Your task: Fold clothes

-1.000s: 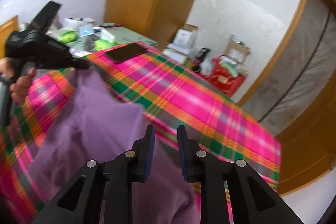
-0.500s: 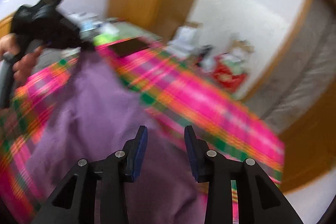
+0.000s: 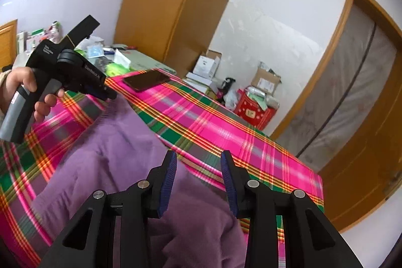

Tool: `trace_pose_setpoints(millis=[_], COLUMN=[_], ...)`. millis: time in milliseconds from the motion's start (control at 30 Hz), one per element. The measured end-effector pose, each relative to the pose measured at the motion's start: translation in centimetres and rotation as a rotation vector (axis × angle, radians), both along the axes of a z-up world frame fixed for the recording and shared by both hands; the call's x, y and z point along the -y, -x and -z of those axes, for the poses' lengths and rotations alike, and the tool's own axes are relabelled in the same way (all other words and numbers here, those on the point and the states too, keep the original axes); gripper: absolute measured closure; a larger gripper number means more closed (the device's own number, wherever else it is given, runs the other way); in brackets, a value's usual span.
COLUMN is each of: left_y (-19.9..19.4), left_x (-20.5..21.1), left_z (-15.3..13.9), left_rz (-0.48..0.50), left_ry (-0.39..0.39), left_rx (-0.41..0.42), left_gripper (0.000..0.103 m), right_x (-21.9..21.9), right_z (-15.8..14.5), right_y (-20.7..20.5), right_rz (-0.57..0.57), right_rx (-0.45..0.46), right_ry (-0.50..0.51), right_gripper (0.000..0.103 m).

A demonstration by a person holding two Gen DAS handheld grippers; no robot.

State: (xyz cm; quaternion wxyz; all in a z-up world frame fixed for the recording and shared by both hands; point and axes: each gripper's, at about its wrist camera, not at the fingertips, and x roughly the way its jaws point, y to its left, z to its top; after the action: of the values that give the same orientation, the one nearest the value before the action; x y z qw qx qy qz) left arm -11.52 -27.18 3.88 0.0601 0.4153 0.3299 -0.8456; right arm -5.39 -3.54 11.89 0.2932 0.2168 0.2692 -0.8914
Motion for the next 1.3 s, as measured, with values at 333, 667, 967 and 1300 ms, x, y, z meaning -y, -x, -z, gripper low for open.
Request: trace_pose_setpoints(millis=[333,667,967,1300], left_y=[-8.7,-13.3,-15.3,-16.0], left_x=[-5.1,-6.0,-5.5,-5.4], left_z=[2.1,4.7,5.1,5.8], left_rz=[0.19,0.166,0.14,0.153], left_ry=[-0.033,-0.135,-0.223,-0.344], left_rx=[0.085,0.113,0.1,0.056], left_gripper=[0.069,0.069,0.069,0.054], right_x=[-0.8,3.0,5.6,6.6], right_z=[2.8,9.7,11.9,11.9], right_y=[-7.7,-12.3,-12.7,-12.0], right_rz=[-0.15,-0.328,-0.357,-0.323], right_rx=[0.1,0.231,0.283,0.343], right_ry=[0.039,-0.076,-0.086,-0.056], right_gripper=[0.065,0.065,0.065,0.087])
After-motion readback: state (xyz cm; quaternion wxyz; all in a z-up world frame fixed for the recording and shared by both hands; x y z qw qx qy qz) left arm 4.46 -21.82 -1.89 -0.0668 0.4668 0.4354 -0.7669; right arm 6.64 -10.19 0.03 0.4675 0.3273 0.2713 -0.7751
